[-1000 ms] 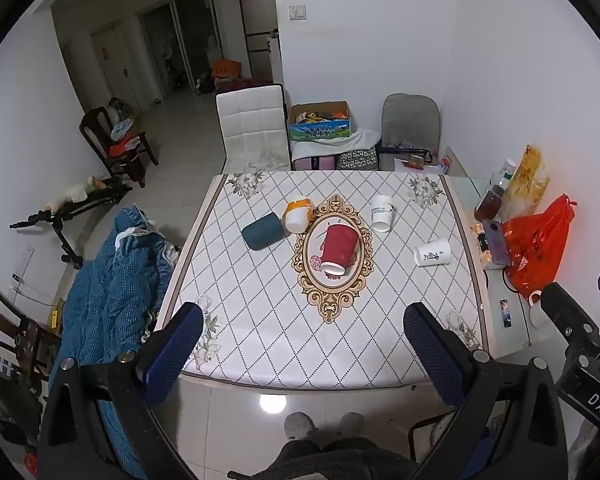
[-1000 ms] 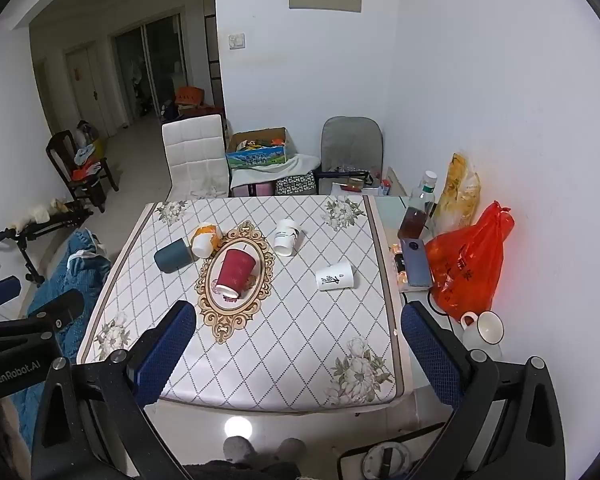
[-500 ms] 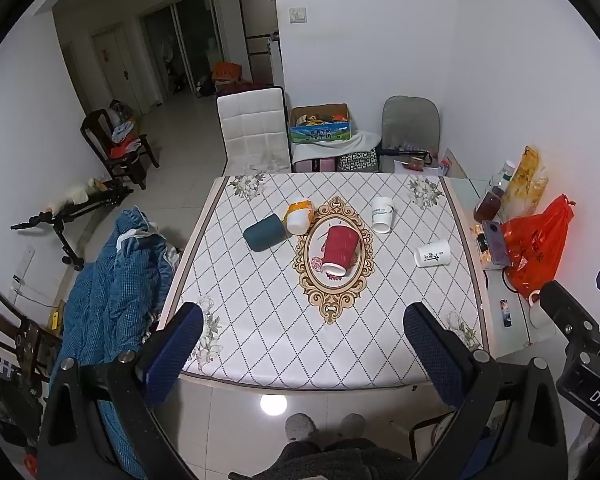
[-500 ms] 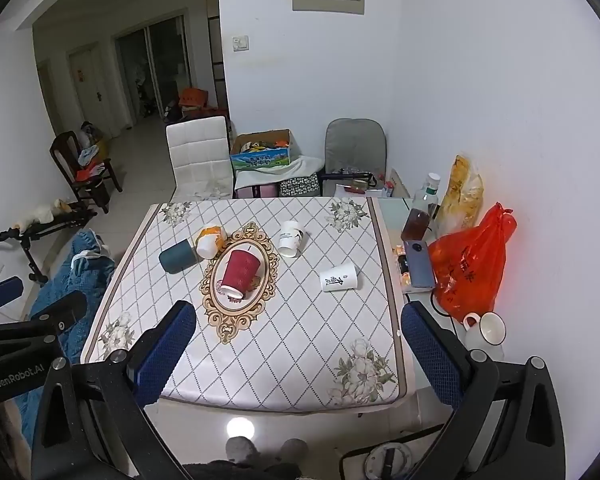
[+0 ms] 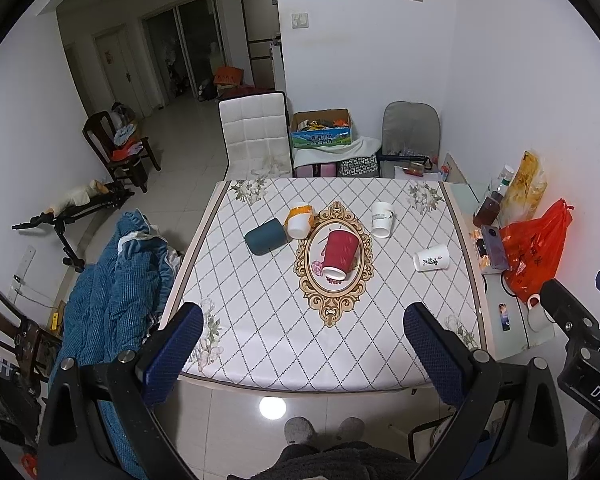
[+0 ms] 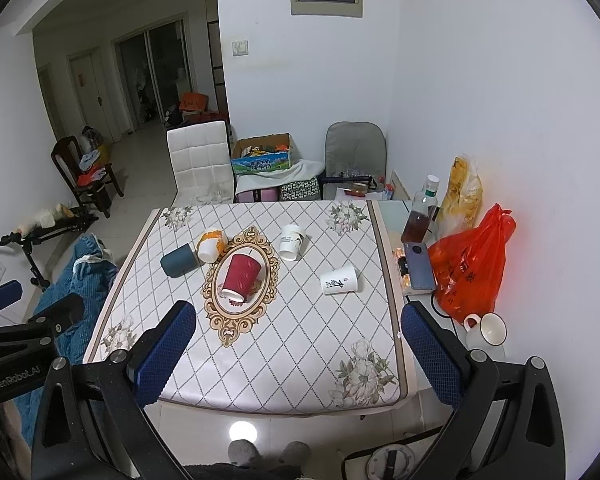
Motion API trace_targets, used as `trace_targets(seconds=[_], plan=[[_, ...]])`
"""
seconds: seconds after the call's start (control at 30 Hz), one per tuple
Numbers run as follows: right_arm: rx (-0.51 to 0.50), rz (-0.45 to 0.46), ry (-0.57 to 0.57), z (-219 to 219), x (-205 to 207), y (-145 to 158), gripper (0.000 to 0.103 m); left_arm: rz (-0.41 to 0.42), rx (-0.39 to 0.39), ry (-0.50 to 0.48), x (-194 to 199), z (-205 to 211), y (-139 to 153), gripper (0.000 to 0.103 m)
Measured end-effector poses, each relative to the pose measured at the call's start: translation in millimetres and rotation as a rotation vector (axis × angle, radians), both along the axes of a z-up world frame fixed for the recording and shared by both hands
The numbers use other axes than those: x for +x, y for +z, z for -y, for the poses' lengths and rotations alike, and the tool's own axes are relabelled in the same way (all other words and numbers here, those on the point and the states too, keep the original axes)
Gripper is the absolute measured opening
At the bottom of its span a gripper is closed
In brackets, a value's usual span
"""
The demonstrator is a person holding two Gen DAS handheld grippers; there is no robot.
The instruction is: Flip cup upside down
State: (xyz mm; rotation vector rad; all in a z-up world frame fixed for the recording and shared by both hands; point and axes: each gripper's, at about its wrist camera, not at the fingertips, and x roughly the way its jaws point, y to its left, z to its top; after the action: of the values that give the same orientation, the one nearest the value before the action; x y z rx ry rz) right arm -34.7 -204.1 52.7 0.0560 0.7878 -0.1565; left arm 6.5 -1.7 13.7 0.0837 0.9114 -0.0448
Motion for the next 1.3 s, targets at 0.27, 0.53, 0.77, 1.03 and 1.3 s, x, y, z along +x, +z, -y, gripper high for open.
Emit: trace_targets(seconds=[0.27,0.53,0.77,1.03,1.3], plan=[[0.000,0.007,0.000,1,0,4,0.103,0.009,0.003,0.000,-6,-2,8,0.103],[0.000,0.006,0.001,1,-1,3,0.103,0.014,0.002,0.000,-6,-1,7,0.103],[-0.002,0.008,0.001,0,-1,4,0.103,0.024,-0.008,-0.001,-2,4,10,0.103],[0.004,0.009,0.005,-1,-1,7,0.103,0.029,-0.010,-0.001,-4,4,12,0.103],[0.005,0.014,0.006,-4,0,11,0.103,0.031,-0.014,-0.002,-6,2,12,0.103]])
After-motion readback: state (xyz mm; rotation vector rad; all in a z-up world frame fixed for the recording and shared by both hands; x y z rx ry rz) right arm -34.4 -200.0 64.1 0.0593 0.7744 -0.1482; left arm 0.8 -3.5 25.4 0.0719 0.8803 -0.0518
